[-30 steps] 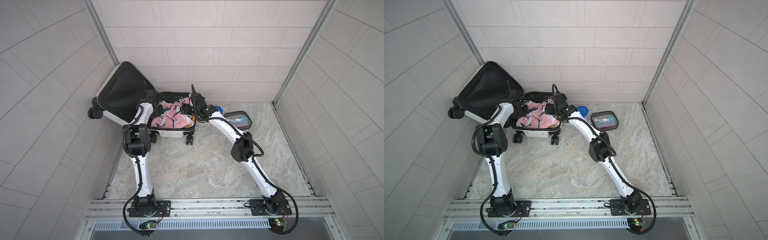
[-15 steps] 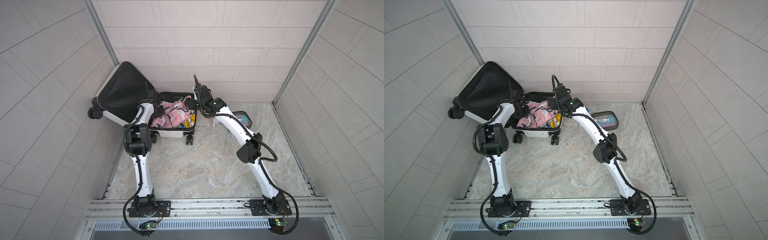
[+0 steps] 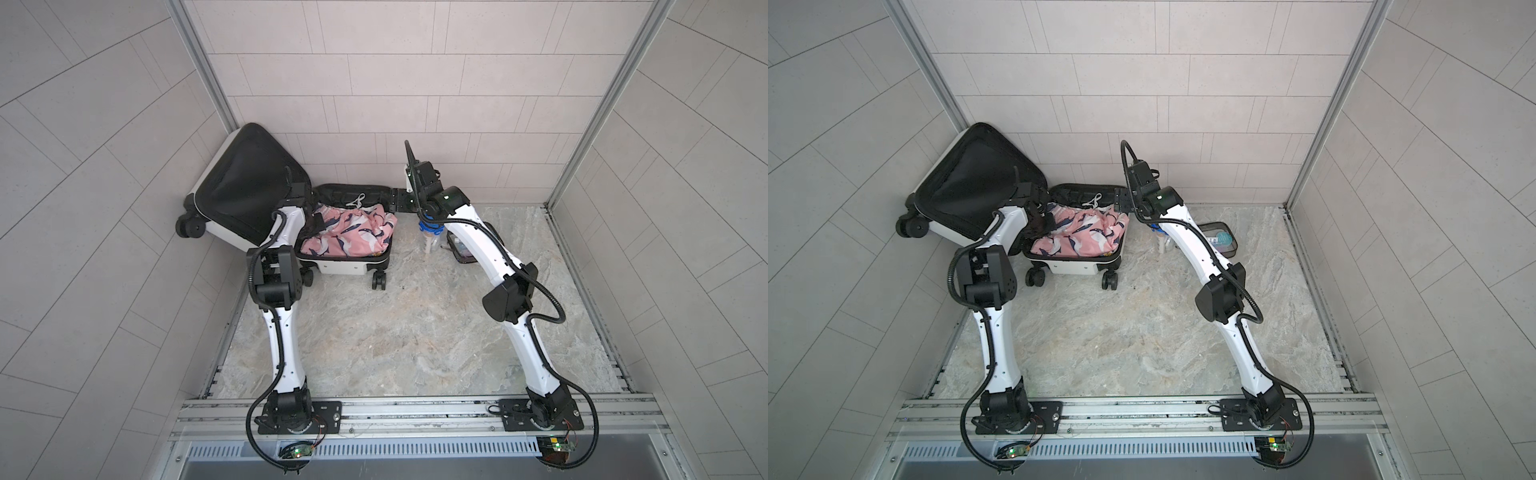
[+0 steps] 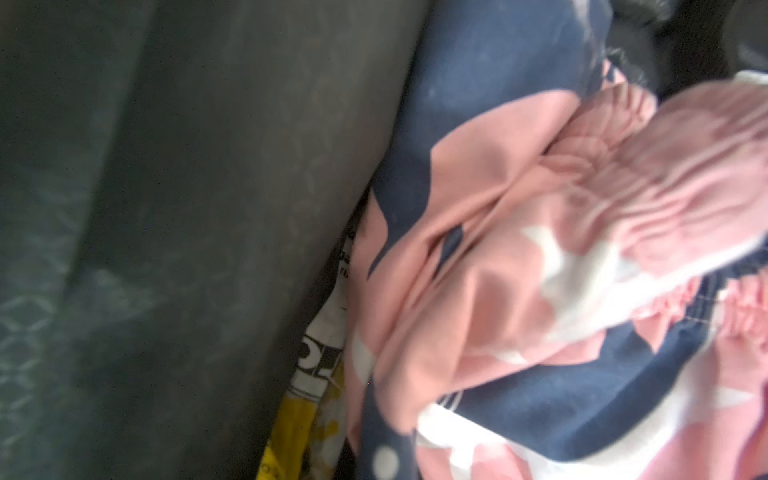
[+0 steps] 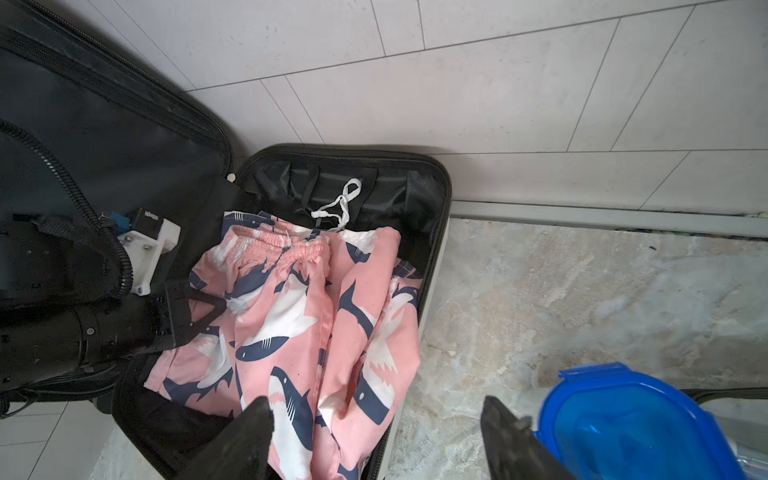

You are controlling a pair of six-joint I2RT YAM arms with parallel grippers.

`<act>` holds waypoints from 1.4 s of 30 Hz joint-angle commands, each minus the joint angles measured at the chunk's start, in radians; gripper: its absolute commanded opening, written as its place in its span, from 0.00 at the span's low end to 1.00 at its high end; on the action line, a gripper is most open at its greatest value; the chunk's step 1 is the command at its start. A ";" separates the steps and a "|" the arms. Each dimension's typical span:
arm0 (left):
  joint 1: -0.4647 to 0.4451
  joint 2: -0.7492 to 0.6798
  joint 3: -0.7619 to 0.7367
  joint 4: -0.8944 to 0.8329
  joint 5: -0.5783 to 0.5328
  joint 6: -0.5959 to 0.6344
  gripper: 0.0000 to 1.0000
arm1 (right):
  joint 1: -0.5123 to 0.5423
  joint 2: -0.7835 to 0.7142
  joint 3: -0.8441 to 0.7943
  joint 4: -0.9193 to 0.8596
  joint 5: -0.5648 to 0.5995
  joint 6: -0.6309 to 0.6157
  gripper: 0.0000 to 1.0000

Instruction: Pack the luggage

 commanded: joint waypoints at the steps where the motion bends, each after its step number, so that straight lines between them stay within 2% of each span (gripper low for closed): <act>1: 0.016 -0.023 0.043 -0.029 -0.004 -0.024 0.37 | 0.011 -0.067 -0.001 -0.033 -0.021 -0.013 0.80; 3: 0.016 -0.054 0.042 -0.025 0.009 -0.036 0.49 | 0.012 -0.080 -0.001 -0.045 -0.026 -0.013 0.80; 4: 0.017 -0.073 0.041 -0.020 0.021 -0.041 0.51 | 0.010 -0.089 -0.001 -0.053 -0.026 -0.015 0.80; 11: 0.017 -0.185 0.040 0.001 0.064 -0.092 0.51 | -0.001 -0.173 -0.053 -0.095 -0.042 -0.029 0.79; 15: 0.016 -0.252 0.026 0.005 0.073 -0.121 0.56 | -0.022 -0.252 -0.138 -0.116 -0.059 -0.062 0.79; 20: -0.010 -0.392 -0.111 0.085 0.164 -0.184 0.54 | -0.053 -0.410 -0.365 -0.081 -0.041 -0.068 0.79; 26: -0.157 -0.518 -0.339 0.230 0.315 -0.249 0.51 | -0.112 -0.632 -0.706 0.054 -0.046 -0.028 0.79; 30: -0.264 -0.518 -0.436 0.335 0.376 -0.304 0.48 | -0.141 -0.764 -0.896 0.130 -0.040 -0.008 0.79; 33: -0.314 -0.484 -0.470 0.384 0.382 -0.327 0.43 | -0.151 -0.845 -1.006 0.175 -0.021 -0.022 0.79; 42: -0.323 -0.306 -0.433 0.453 0.376 -0.379 0.35 | -0.184 -0.973 -1.160 0.203 -0.009 -0.020 0.79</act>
